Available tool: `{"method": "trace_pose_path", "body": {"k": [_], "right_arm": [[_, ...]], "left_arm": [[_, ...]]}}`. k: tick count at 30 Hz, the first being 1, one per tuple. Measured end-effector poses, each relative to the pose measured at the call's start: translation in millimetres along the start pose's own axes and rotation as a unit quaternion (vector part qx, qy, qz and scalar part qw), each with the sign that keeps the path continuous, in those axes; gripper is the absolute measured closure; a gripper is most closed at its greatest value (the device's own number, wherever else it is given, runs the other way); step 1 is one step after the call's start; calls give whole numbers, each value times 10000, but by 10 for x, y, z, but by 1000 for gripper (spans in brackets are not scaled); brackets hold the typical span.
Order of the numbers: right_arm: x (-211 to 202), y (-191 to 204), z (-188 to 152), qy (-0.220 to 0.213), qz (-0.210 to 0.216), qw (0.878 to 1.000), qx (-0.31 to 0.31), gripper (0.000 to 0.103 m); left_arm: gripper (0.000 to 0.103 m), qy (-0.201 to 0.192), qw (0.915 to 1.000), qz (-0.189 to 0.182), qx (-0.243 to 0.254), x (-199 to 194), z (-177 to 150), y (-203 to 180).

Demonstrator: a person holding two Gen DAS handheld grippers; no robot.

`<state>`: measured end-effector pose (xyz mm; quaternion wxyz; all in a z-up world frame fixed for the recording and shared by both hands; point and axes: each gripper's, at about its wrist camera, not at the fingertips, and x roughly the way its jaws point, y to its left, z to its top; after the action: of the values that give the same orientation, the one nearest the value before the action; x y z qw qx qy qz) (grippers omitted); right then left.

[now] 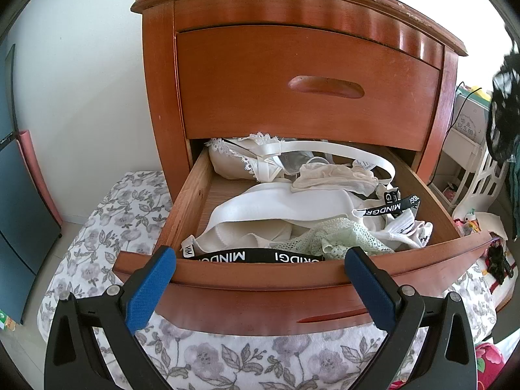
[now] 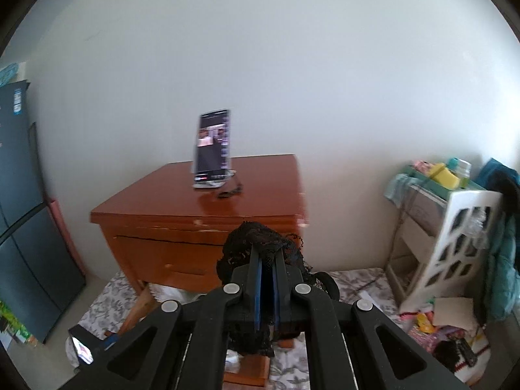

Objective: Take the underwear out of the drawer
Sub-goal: 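Lift the black lace garment out with the right gripper and carry it to the bed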

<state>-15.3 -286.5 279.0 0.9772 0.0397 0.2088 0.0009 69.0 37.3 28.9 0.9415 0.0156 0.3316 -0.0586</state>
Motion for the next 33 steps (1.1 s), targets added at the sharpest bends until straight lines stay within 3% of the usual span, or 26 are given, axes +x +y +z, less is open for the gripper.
{"method": "trace_pose_path", "body": {"k": [6, 11, 19, 33], "right_arm": [[169, -353, -221, 345, -342, 9986, 196, 97], [618, -658, -706, 1064, -618, 9911, 516, 96], [1564, -1157, -1899, 2609, -1102, 9507, 1265, 96], [2111, -1459, -3009, 3861, -1631, 8949, 1532, 94]], "left_arm": [[0, 1, 10000, -2, 0, -2, -1, 0], [0, 0, 10000, -2, 0, -2, -1, 0], [0, -1, 10000, -1, -2, -2, -2, -5], [0, -2, 10000, -2, -1, -2, -3, -2]]}}
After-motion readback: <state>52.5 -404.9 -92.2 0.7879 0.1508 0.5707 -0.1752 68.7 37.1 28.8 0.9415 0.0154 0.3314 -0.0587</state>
